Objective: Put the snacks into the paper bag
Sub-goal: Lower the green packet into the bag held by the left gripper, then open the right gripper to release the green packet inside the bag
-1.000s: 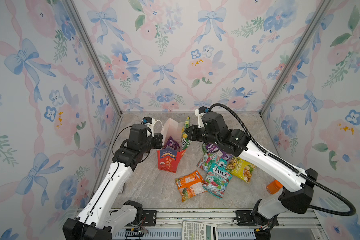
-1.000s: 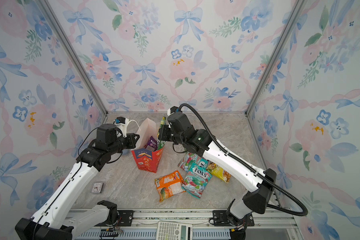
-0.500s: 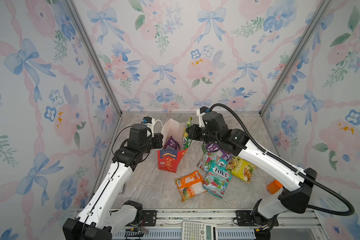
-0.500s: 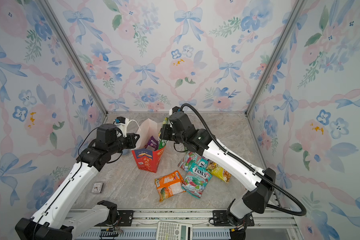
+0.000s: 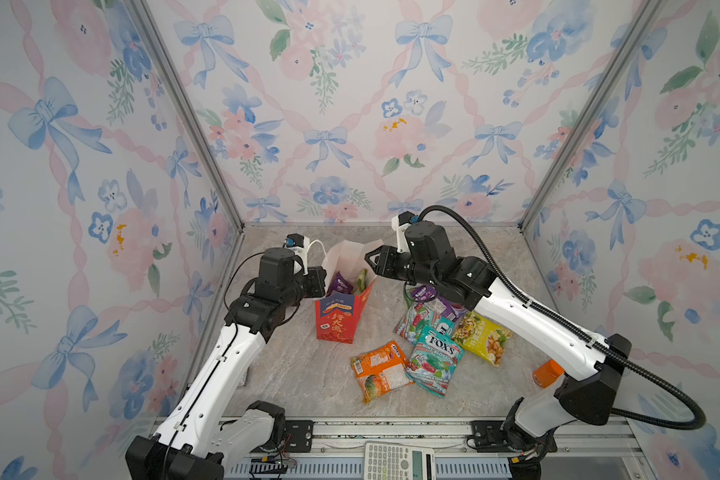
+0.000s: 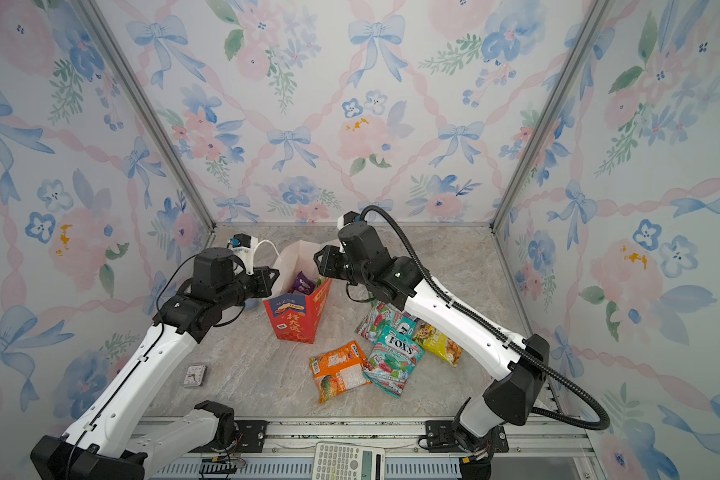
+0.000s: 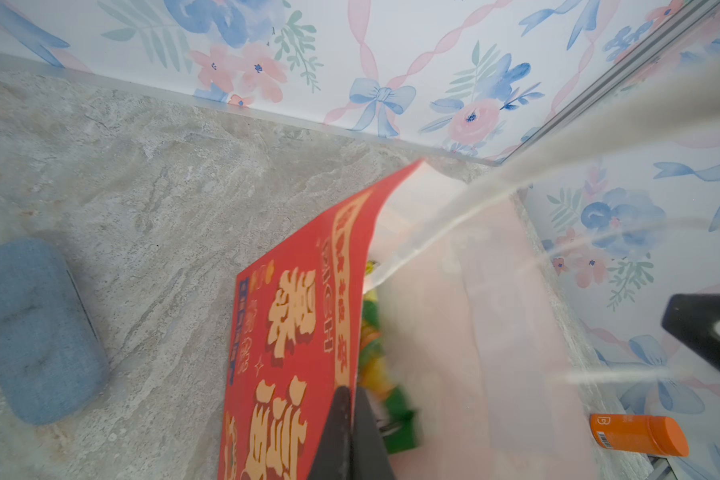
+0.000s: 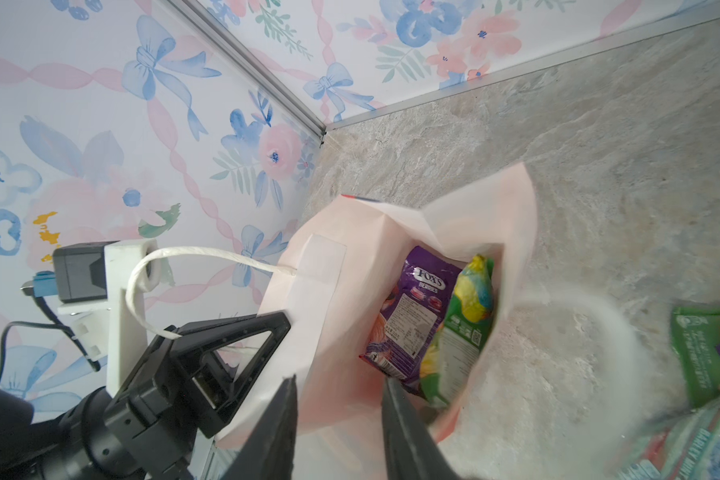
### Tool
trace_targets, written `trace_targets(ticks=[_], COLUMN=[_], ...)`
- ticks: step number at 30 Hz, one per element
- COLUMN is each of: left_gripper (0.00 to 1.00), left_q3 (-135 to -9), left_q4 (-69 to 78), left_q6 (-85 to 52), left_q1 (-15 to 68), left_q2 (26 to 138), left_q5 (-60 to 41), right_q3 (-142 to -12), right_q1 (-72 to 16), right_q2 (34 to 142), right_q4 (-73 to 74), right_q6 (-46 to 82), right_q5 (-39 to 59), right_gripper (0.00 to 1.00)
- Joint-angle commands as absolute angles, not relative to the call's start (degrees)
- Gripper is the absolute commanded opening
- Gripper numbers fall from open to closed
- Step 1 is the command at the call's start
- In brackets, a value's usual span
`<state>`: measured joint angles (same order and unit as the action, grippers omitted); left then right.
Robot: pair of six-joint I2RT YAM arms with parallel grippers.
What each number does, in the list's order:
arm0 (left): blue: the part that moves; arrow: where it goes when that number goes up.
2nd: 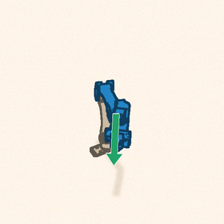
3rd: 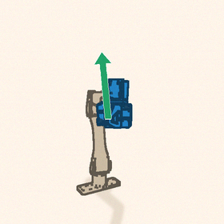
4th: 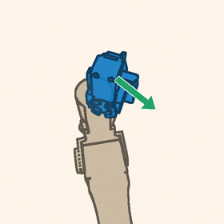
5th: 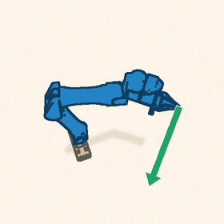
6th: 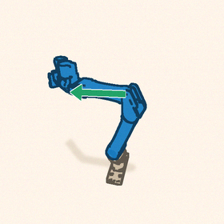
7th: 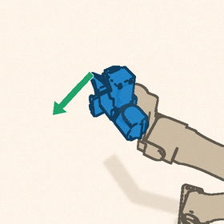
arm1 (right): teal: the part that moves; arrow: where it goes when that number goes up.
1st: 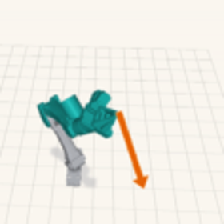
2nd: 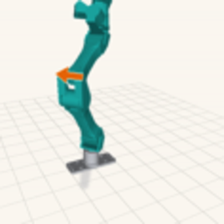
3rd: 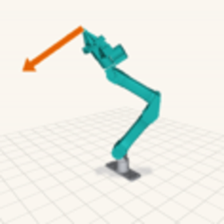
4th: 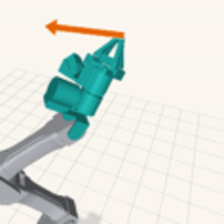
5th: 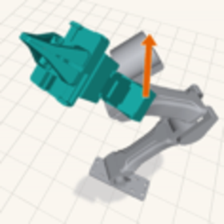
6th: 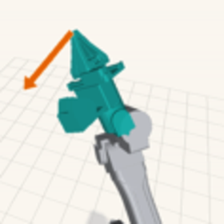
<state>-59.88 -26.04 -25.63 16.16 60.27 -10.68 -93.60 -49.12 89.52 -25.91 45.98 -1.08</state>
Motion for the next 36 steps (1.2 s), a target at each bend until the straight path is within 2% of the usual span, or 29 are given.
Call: trace_targets(ticks=[1,11,17,22,31,36], left_gripper=[0.00,0.00,0.00,0.00,0.00,0.00], left_q3=[-59.9,-60.0,-60.1,-60.4,-60.6,-60.6], left_q4=[-23.4,-23.3,-23.4,-23.4,-23.3,-23.4], left_q6=[-25.3,-25.4,-25.3,-24.9,-24.8,-24.8], left_q1=[16.4,16.4,16.4,16.4,16.4,16.4], left_q2=[59.9,60.1,60.8,61.4,61.7,61.8], left_q5=[-10.5,-10.5,-10.4,-10.3,-10.5,-10.5], right_q3=[-93.0,-93.8,-93.6,-93.2,-91.2,-91.7], right_q1=[-48.4,-47.6,-46.6,-46.2,-45.2,-45.3], right_q2=[89.6,90.2,90.4,90.6,91.1,90.2], right_q4=[-24.1,-22.9,-20.9,-18.2,-10.5,-11.1], right_q6=[45.8,45.1,44.7,43.7,45.4,43.1], right_q5=[0.5,4.9,10.3,14.4,21.5,20.9], right_gripper=[0.41,0.48,0.60,0.75,0.87,0.90])
